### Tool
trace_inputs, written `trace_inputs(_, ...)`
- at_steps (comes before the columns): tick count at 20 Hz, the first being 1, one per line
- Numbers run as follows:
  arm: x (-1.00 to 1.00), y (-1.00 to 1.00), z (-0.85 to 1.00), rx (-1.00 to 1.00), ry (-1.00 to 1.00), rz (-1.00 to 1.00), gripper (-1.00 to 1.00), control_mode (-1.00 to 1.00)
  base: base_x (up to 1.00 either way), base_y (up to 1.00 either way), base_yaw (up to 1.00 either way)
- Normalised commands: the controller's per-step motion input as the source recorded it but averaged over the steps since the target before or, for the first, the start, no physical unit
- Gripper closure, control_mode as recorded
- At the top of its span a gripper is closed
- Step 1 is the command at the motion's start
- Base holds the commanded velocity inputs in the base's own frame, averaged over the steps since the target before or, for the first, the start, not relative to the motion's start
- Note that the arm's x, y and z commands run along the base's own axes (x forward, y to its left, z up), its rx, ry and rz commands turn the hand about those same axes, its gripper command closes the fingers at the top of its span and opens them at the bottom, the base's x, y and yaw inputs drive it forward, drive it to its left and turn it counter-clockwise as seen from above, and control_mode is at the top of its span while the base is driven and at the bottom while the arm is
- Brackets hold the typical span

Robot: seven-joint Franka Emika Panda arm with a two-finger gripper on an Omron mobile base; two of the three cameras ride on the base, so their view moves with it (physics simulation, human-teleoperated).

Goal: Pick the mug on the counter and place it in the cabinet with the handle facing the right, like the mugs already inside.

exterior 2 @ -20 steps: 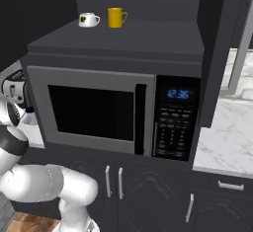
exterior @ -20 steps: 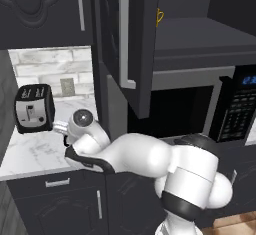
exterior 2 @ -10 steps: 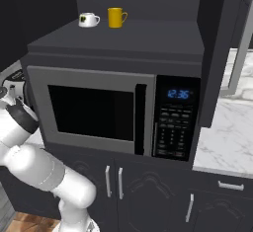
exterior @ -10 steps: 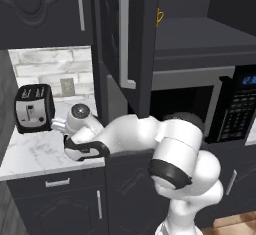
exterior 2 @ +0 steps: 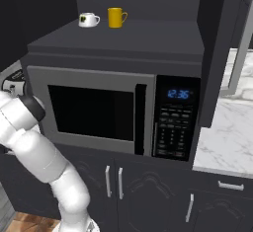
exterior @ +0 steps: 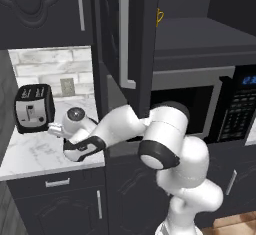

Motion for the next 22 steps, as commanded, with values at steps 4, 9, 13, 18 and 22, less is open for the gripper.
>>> trace_inputs(4,0.13,0.20,-0.09,-0.08,0.00,0.00,-1.00,-1.00,0.00,0.00,0.00)
trace_inputs(9,0.15,0.08,-0.01,-0.12,0.00,-0.01,-1.00,-1.00,0.00,0.00,0.00)
trace_inputs(13,0.07,0.04,-0.07,-0.12,0.00,-0.02,-1.00,-1.00,0.00,0.00,0.00)
trace_inputs(18,0.02,0.04,-0.20,-0.10,0.00,-0.01,-1.00,-1.00,0.00,0.00,0.00)
trace_inputs(22,0.11,0.01,-0.21,-0.11,0.00,0.00,-1.00,-1.00,0.00,0.00,0.00)
